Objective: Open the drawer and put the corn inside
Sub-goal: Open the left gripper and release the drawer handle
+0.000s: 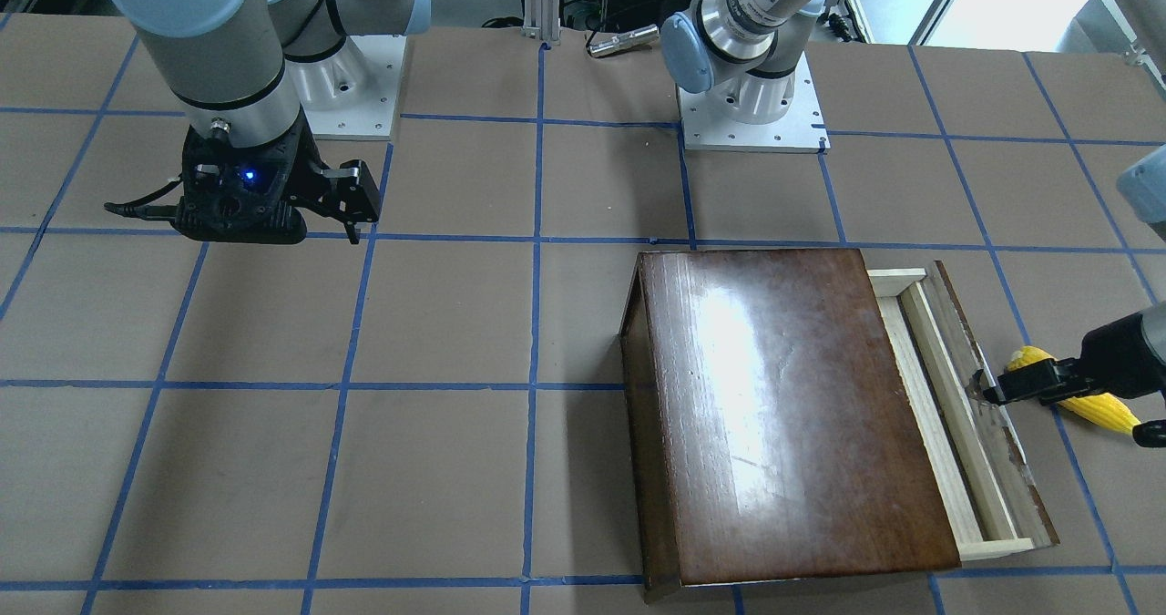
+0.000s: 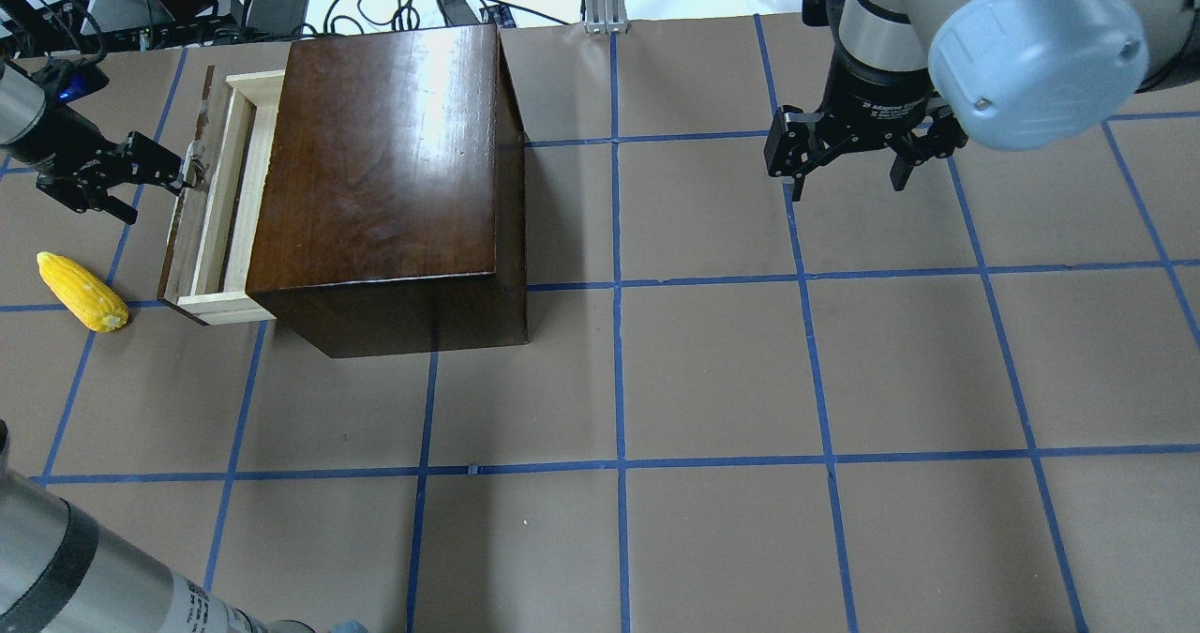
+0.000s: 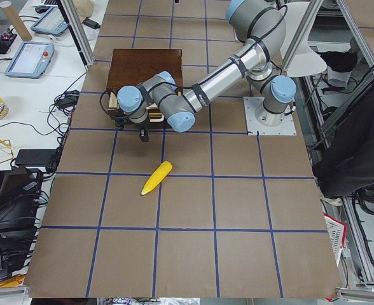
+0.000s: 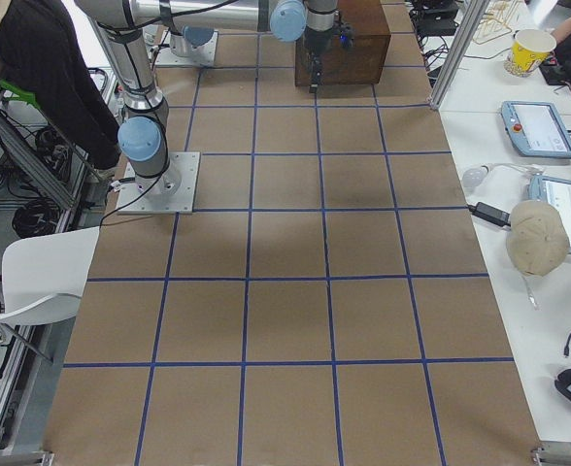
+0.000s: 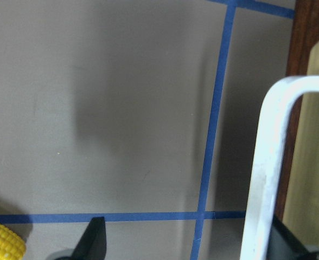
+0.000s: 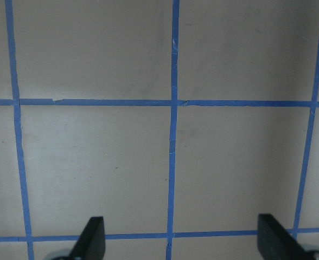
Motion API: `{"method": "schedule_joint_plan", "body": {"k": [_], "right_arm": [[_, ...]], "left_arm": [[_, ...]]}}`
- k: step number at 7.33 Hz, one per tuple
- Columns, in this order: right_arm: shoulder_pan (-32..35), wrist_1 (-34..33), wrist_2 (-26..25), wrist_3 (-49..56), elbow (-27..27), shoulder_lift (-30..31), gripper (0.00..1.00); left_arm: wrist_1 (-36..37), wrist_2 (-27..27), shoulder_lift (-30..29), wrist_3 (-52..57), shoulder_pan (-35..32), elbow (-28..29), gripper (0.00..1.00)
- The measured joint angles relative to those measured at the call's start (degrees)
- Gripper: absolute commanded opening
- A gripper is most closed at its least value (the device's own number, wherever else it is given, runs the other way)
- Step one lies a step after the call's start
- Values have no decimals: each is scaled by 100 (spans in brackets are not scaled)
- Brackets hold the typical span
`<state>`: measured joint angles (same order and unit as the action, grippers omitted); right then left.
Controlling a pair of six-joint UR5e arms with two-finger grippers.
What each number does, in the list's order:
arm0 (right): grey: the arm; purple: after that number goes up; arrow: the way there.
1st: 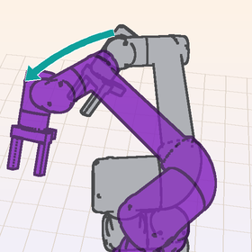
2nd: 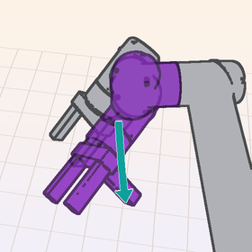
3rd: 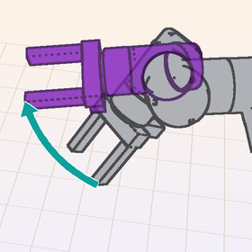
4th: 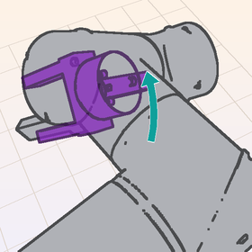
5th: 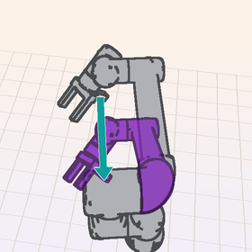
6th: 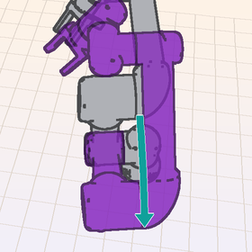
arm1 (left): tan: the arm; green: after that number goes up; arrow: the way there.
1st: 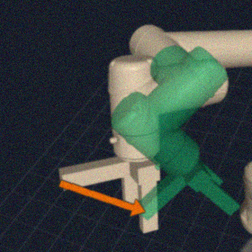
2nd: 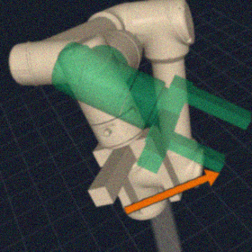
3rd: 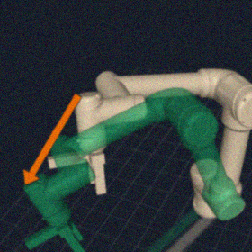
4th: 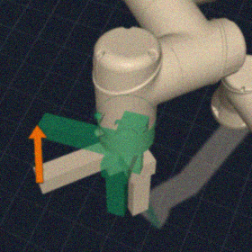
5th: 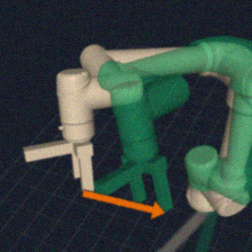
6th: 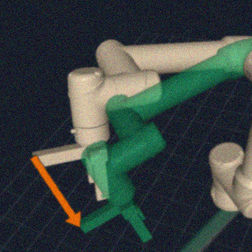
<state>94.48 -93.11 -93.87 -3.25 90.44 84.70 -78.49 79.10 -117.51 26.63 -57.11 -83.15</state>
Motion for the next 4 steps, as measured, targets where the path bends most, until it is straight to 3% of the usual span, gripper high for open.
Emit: {"method": "schedule_joint_plan", "body": {"k": [4], "right_arm": [[0, -2, 0, 0, 0, -3, 100]], "left_arm": [[0, -7, -5, 25, 101, 20, 100]]}}
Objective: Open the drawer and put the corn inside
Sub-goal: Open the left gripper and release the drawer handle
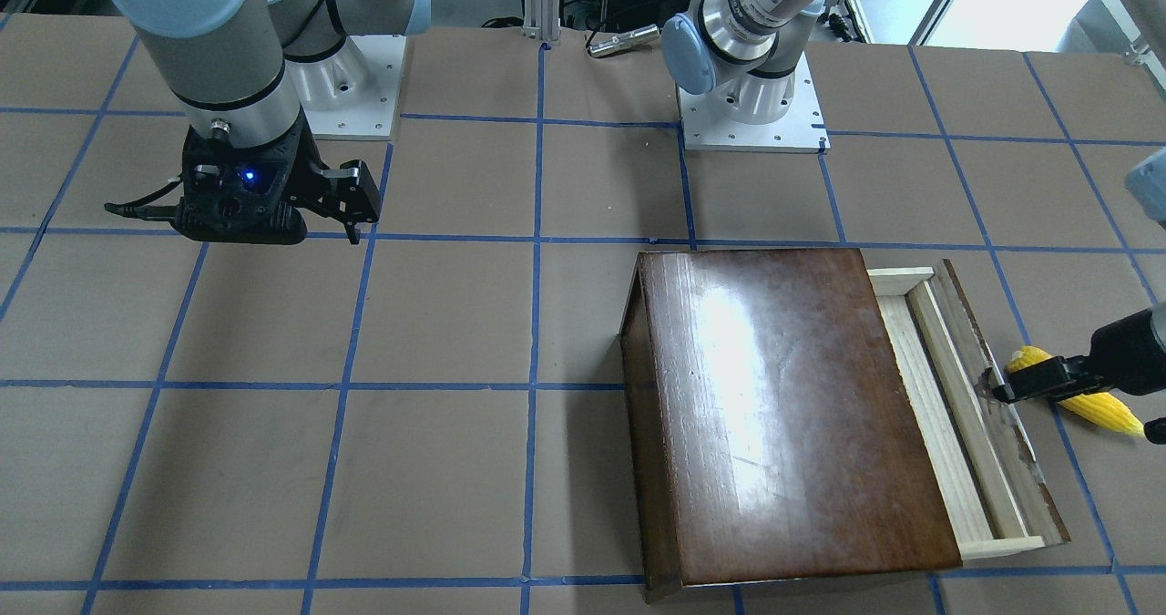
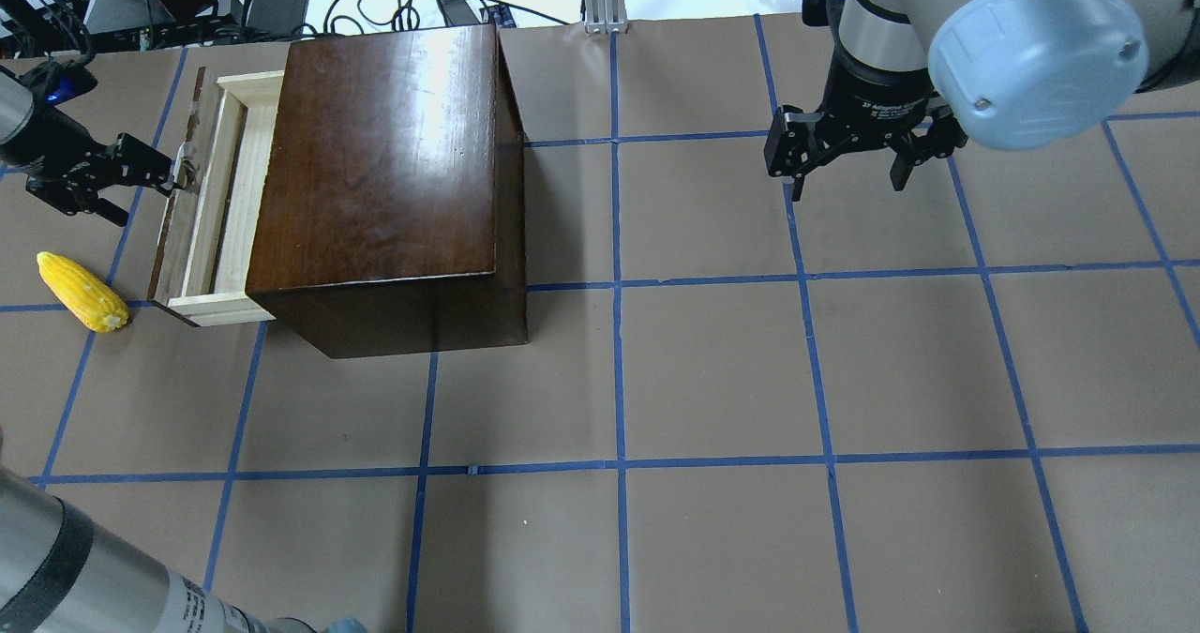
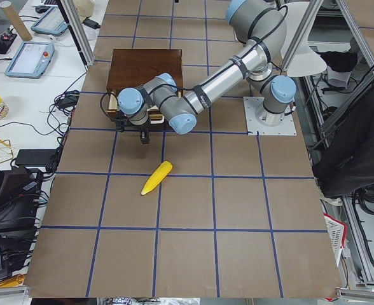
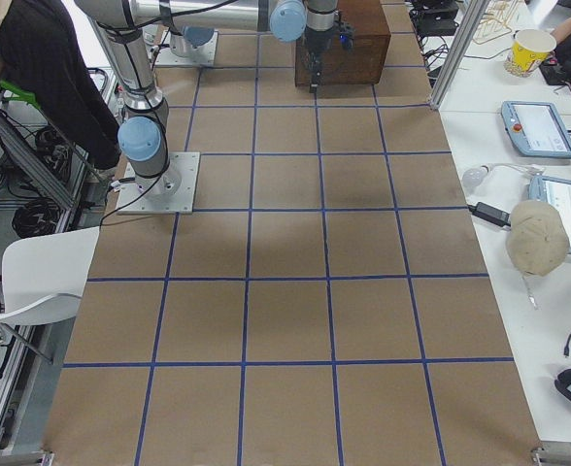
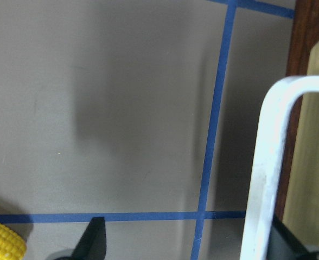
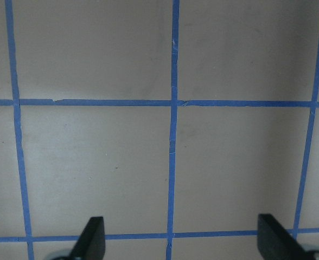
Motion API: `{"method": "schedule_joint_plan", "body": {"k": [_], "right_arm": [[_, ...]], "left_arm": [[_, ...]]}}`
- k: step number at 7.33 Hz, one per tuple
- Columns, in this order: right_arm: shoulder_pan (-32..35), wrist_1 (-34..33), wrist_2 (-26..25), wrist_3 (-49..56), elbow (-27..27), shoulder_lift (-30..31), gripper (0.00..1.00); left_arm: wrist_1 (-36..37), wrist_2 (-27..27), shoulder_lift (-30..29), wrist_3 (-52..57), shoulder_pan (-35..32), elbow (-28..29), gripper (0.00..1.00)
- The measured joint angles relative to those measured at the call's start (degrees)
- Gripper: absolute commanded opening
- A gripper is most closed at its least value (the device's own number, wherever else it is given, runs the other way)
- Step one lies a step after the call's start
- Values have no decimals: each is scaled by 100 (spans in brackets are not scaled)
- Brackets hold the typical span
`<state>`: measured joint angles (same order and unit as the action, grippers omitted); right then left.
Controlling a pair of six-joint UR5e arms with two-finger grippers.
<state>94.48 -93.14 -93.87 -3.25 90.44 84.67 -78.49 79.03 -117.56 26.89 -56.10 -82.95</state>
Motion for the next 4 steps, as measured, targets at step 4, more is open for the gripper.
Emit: {"method": "schedule_joint_plan", "body": {"k": [4], "right_arm": [[0, 6, 0, 0, 0, 2, 100]], "left_arm": [[-8, -4, 5, 5, 49, 18, 100]]}}
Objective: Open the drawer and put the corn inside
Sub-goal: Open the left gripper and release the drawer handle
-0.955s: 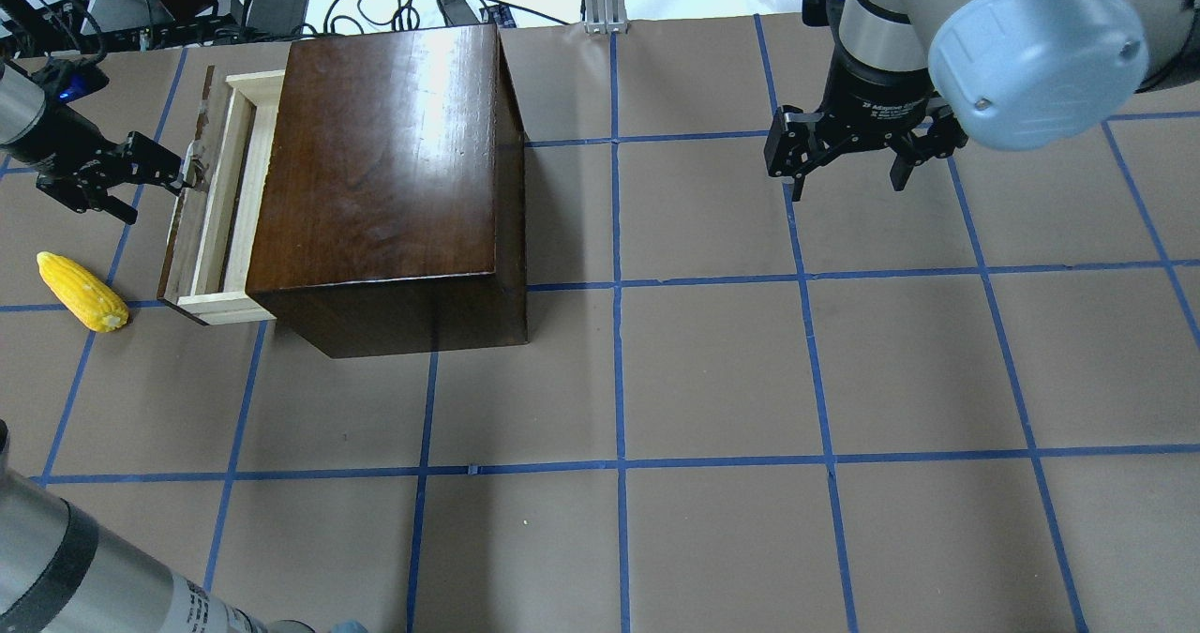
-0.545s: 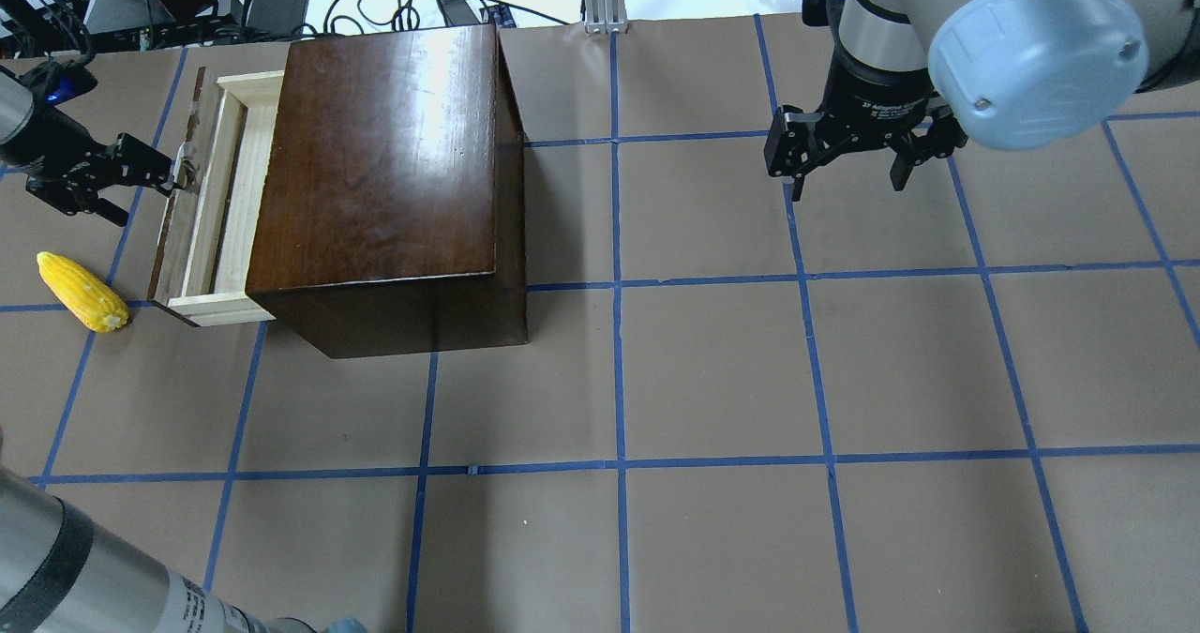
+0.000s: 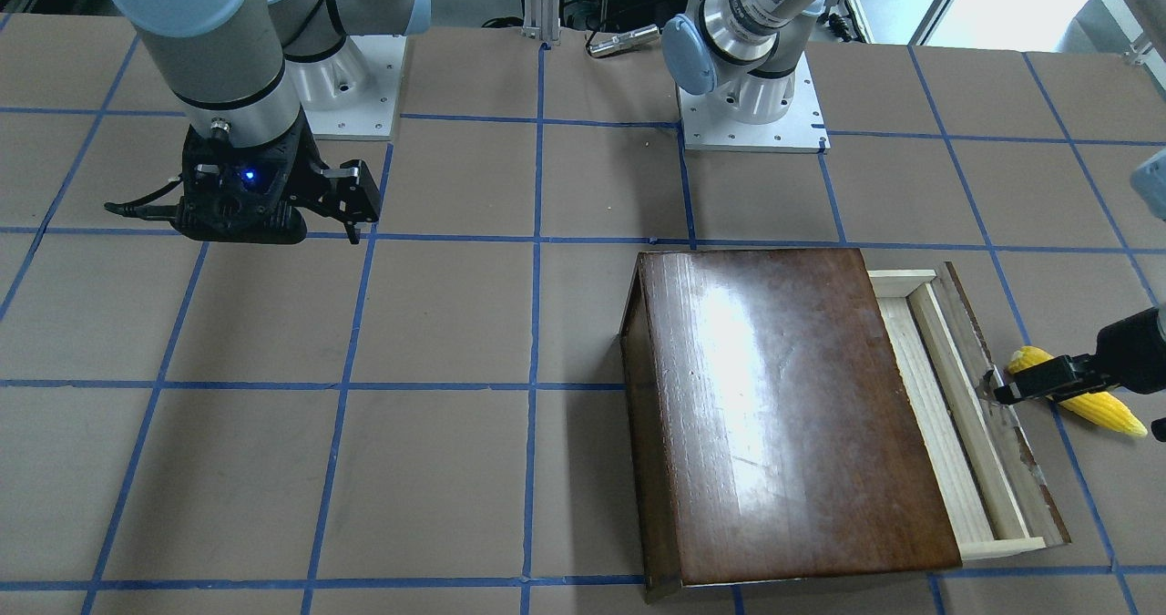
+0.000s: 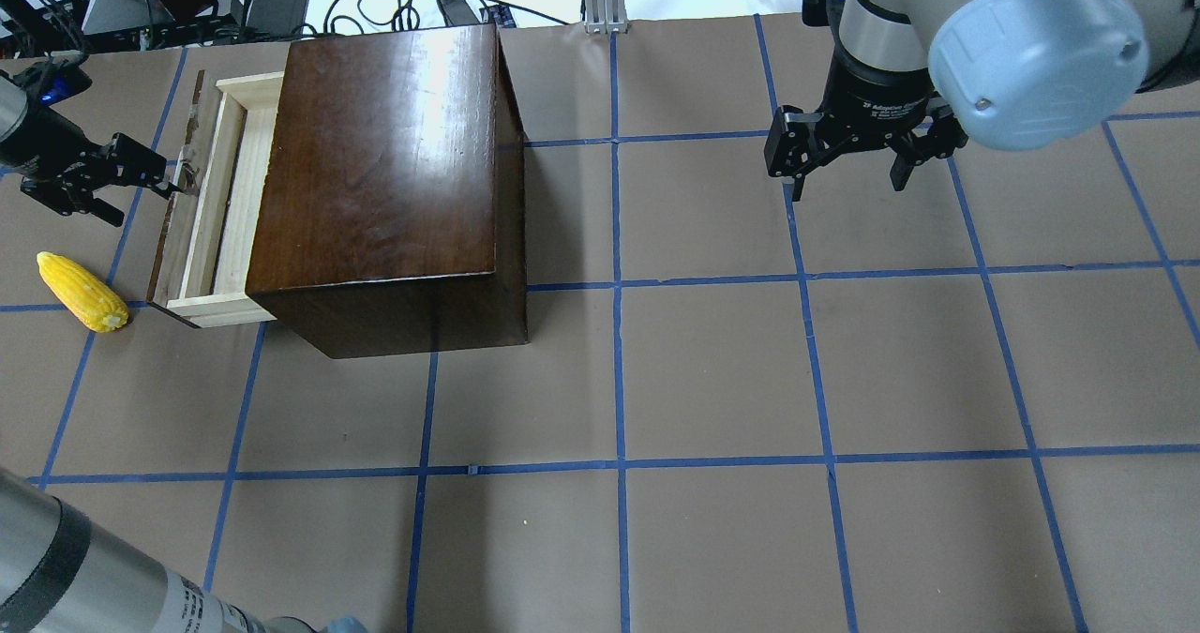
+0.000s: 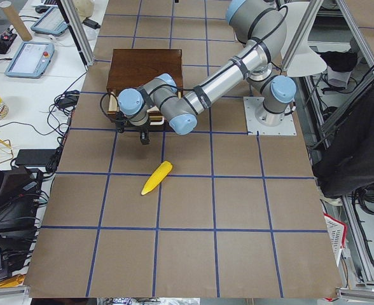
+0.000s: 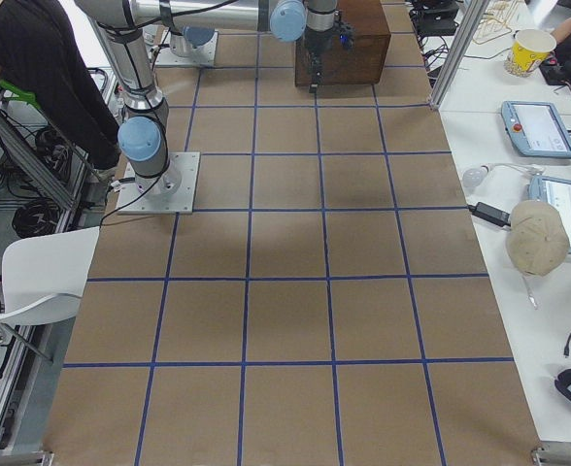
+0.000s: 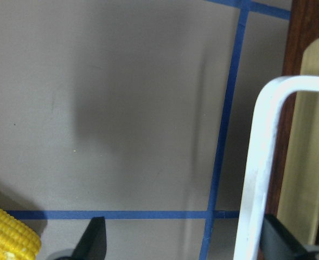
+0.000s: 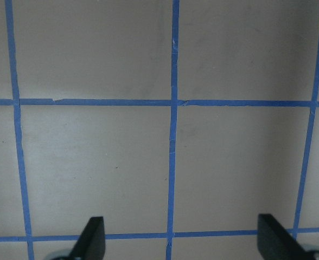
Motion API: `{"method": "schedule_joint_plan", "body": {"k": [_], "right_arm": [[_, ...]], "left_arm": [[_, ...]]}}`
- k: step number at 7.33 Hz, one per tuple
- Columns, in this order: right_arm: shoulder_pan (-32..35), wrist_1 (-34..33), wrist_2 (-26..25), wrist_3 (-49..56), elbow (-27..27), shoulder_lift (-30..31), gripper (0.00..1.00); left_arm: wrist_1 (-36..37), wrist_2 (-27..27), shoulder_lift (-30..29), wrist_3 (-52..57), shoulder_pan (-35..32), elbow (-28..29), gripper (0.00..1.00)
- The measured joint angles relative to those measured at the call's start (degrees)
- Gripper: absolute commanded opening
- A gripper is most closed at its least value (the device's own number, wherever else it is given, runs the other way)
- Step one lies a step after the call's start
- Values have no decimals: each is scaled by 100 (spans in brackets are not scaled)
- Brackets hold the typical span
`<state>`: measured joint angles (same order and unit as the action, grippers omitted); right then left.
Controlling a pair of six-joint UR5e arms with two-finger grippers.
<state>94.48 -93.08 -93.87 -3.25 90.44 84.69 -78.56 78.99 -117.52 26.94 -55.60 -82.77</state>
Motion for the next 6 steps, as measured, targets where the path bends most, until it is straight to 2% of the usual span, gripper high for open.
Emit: {"method": "schedule_joint_plan", "body": {"k": [3, 6], "right_arm": [[0, 0, 0, 0, 0, -3, 100], [0, 0, 0, 0, 0, 3, 100]], "left_arm": [[-74, 50, 76, -19, 20, 228, 100], [-169, 467, 93, -31, 138, 478, 100]]}}
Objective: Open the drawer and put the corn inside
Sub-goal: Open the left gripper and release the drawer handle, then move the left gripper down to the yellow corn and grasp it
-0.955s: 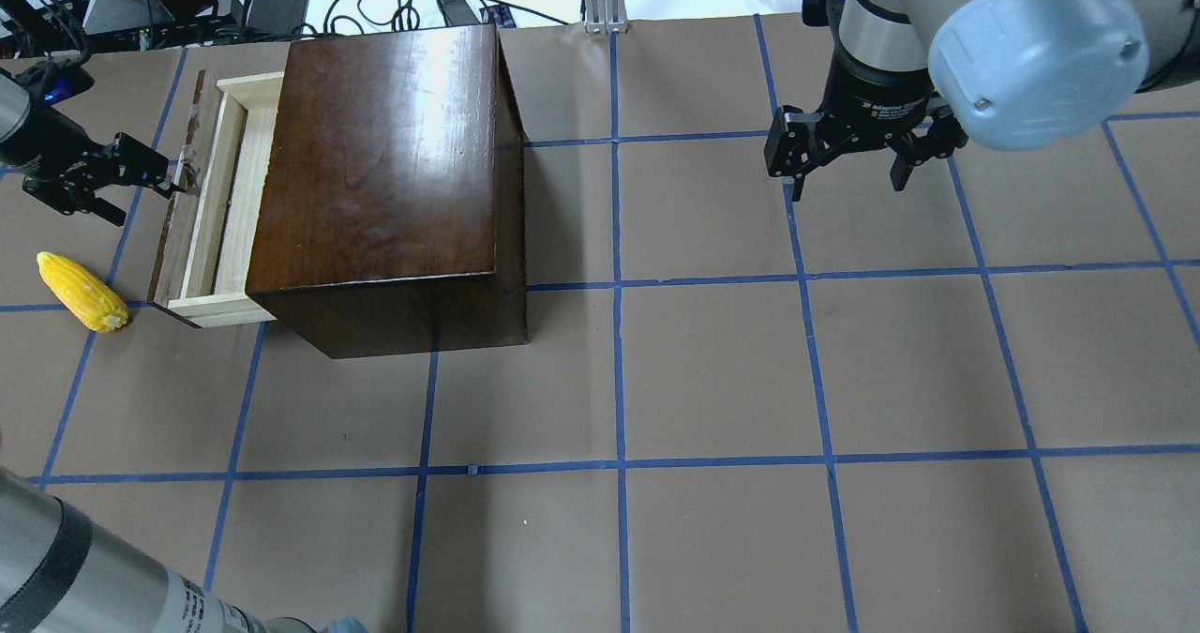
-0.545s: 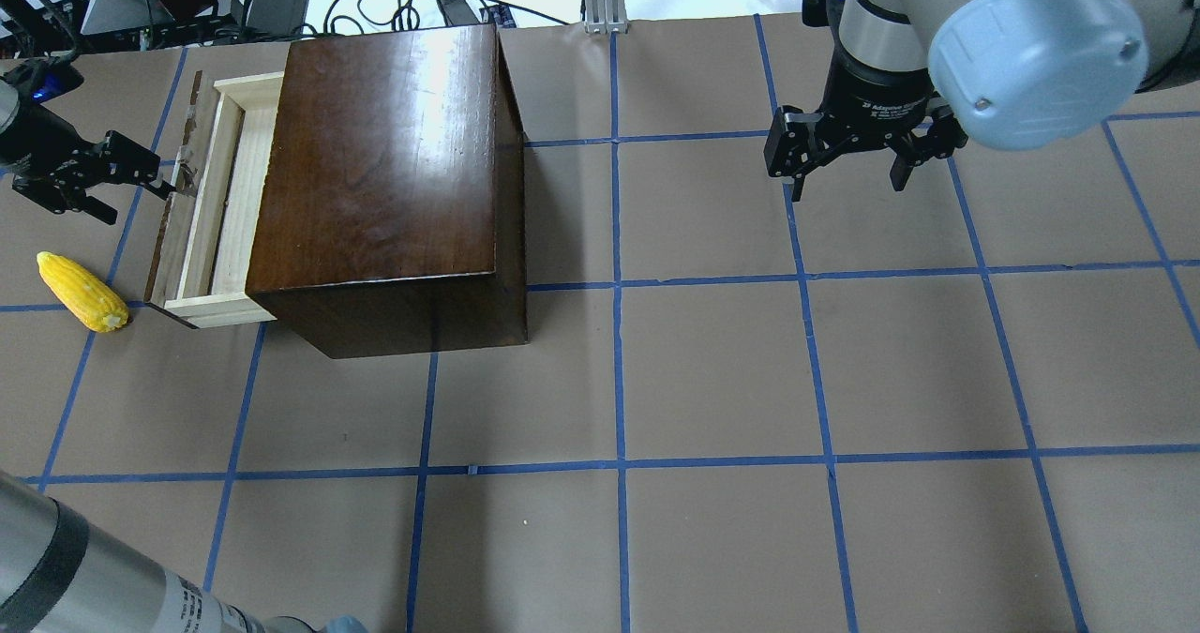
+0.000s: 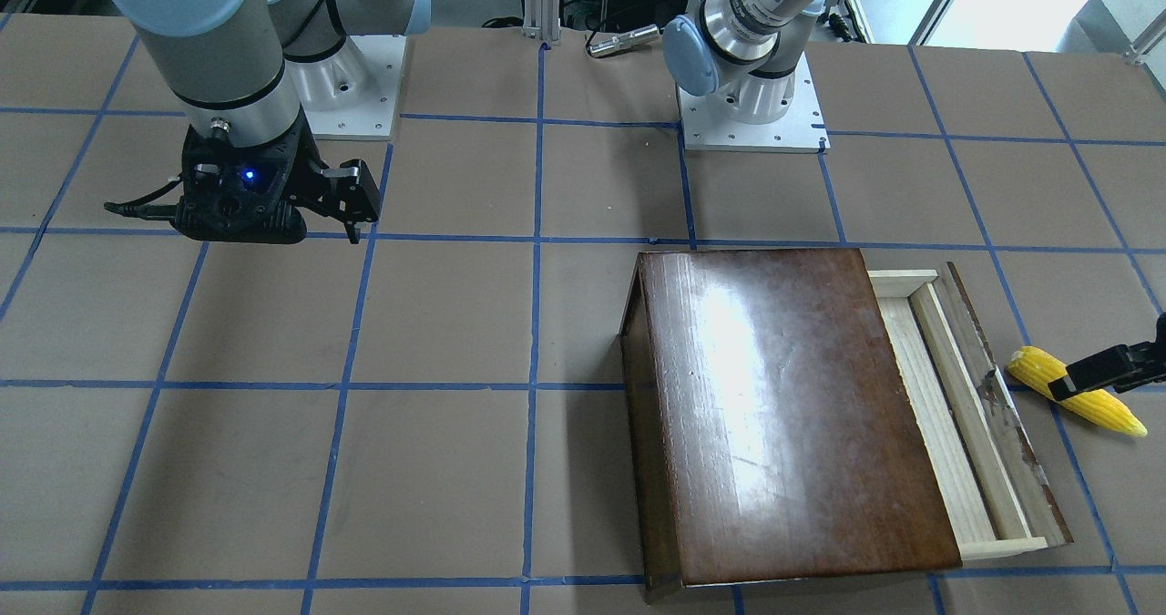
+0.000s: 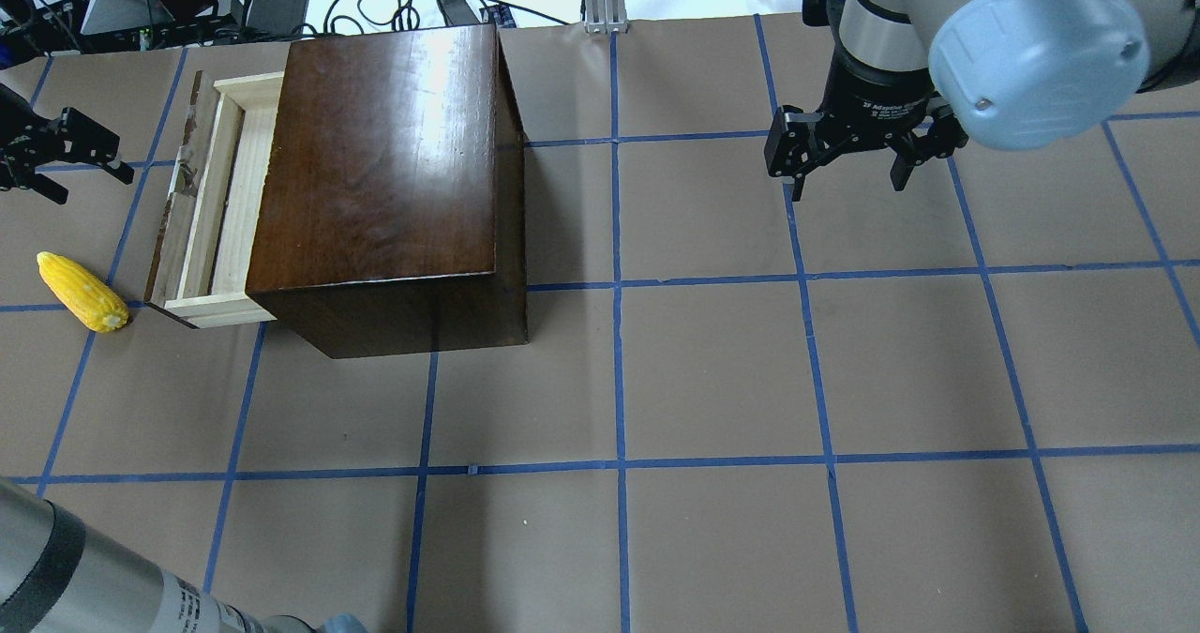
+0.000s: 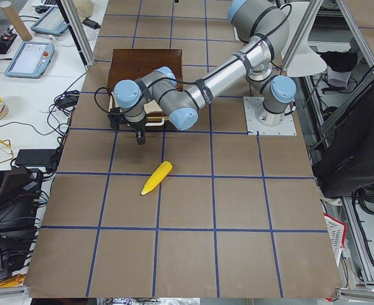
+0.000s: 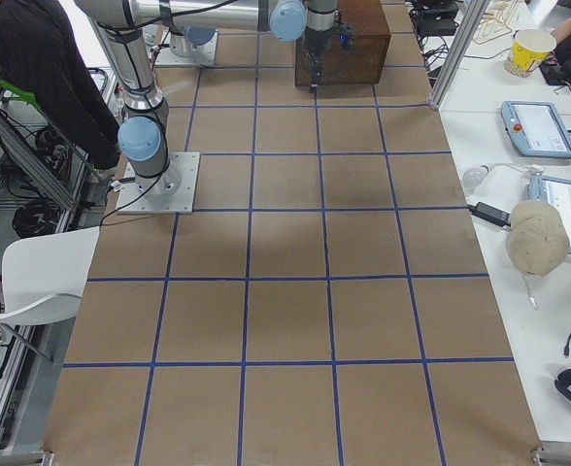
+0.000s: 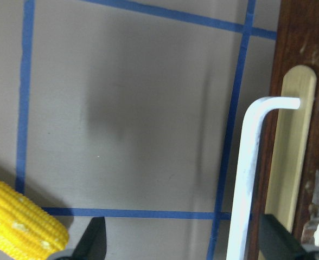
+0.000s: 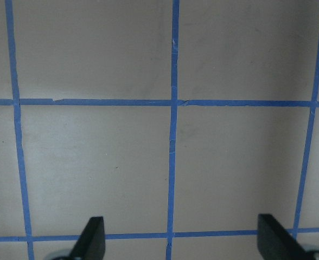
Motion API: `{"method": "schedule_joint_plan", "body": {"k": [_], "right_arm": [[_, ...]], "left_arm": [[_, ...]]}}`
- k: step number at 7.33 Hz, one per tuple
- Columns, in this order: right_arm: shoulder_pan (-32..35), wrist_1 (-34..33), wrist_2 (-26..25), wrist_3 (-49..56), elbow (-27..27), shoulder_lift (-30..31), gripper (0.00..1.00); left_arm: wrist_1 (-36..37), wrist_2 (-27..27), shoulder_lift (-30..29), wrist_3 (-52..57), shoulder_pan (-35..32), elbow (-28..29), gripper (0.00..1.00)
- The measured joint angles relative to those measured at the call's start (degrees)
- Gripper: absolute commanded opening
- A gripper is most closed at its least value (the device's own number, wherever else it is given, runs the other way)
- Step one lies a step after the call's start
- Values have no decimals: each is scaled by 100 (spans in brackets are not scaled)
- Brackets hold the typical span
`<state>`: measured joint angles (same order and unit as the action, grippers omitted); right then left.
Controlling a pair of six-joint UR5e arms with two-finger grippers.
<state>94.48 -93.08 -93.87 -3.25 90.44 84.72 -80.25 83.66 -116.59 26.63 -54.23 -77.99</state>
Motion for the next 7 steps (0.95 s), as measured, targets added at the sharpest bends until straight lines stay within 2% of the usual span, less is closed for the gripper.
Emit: {"method": "schedule_joint_plan", "body": {"k": [4, 7], "right_arm": [[0, -1, 0, 0, -1, -3, 100], [0, -2, 0, 0, 0, -1, 100]], "left_arm": [[336, 650, -143, 232, 299, -184, 100], [1270, 700, -440, 421, 522, -648, 100]]}}
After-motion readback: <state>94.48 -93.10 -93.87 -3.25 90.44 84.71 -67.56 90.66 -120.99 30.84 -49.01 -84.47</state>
